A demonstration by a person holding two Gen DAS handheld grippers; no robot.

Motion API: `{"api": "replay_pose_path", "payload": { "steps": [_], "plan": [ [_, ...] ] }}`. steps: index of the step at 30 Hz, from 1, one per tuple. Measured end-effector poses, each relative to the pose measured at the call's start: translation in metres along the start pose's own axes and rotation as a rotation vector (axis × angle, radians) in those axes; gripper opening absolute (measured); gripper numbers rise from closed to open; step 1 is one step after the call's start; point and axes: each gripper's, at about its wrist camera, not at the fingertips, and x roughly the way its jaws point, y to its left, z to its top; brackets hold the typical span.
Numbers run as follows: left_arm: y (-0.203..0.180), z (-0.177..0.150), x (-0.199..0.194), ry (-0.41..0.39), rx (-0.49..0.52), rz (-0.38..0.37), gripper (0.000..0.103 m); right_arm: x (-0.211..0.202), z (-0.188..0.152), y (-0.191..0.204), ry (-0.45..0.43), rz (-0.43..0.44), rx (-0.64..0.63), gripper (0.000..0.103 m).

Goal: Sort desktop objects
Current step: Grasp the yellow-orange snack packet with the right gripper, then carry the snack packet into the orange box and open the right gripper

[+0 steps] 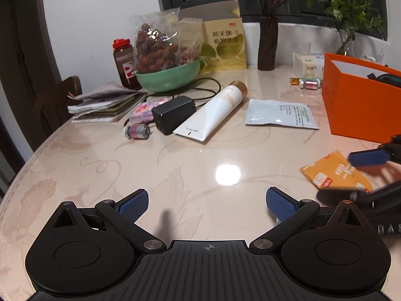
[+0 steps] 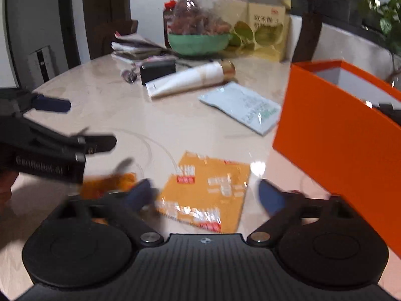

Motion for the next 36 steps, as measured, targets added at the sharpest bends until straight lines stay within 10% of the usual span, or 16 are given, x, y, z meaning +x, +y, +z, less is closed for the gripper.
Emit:
{"api": "replay_pose_path", "payload": {
  "steps": [2,7,36],
  "plan": [
    [0.0,0.001,0.005,0.011,-0.003,0.003,0.103,-0.002,0.001,0.003,0.001,0.004,-0.012,0.04],
    [-0.007,0.004,0.02,0.049,-0.004,-0.01,0.103,-0.006,-0.007,0.008,-0.017,-0.026,-0.006,0.017],
    [-0.1,0.075,-0.031,-0.104,0.058,-0.073,0.095,-0.113,-0.012,-0.026,-0.276,-0.088,0.171,0.012]
  ]
}}
